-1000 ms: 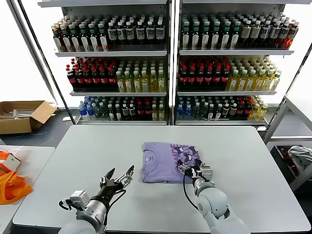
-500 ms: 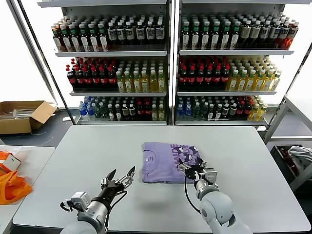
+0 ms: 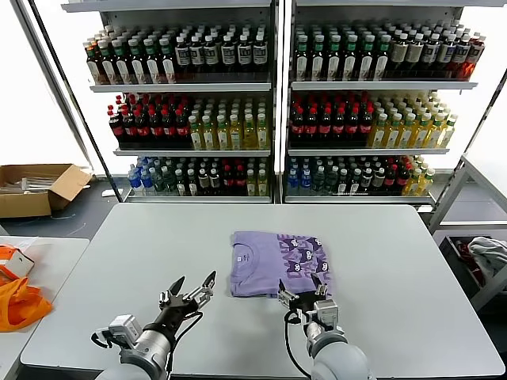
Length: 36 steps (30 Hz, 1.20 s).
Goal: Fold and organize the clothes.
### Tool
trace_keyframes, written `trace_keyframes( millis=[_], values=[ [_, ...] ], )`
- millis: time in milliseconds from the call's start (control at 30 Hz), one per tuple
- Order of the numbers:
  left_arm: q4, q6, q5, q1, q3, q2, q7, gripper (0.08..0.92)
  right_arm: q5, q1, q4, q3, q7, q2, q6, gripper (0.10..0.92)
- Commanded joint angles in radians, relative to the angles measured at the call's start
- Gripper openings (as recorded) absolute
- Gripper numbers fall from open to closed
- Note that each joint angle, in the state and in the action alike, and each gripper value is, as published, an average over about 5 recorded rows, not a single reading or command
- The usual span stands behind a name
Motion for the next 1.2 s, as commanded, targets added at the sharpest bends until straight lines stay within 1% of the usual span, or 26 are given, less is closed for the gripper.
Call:
trace_keyframes(
  millis=[33, 533, 933, 1067, 1200],
  values=[
    [-0.008, -0.001, 0.001, 0.016, -0.004, 0.0, 0.002, 0.823, -0.026, -0.029, 0.015, -0.037, 0.126, 0.011, -0.018, 0.823],
    [0.0, -0.003, 0.001, 0.014, -0.006, 0.004, 0.007, 0.823, -0.051, -0.023, -0.046, -0.03, 0.14, 0.055, -0.016, 0.823],
    [0.001, -0.004, 0.001, 0.014, -0.002, 0.003, 0.009, 0.823, -0.024, -0.04, -0.061, -0.025, 0.149, 0.081, -0.015, 0.823],
    [0.002, -0.004, 0.002, 0.018, -0.003, 0.004, 0.009, 0.823, -0.023, -0.045, -0.03, -0.023, 0.143, 0.08, -0.011, 0.823],
    [0.001, -0.004, 0.004, 0.022, -0.004, 0.003, 0.009, 0.823, -0.03, -0.046, 0.06, -0.017, 0.133, 0.072, -0.015, 0.823]
  ],
)
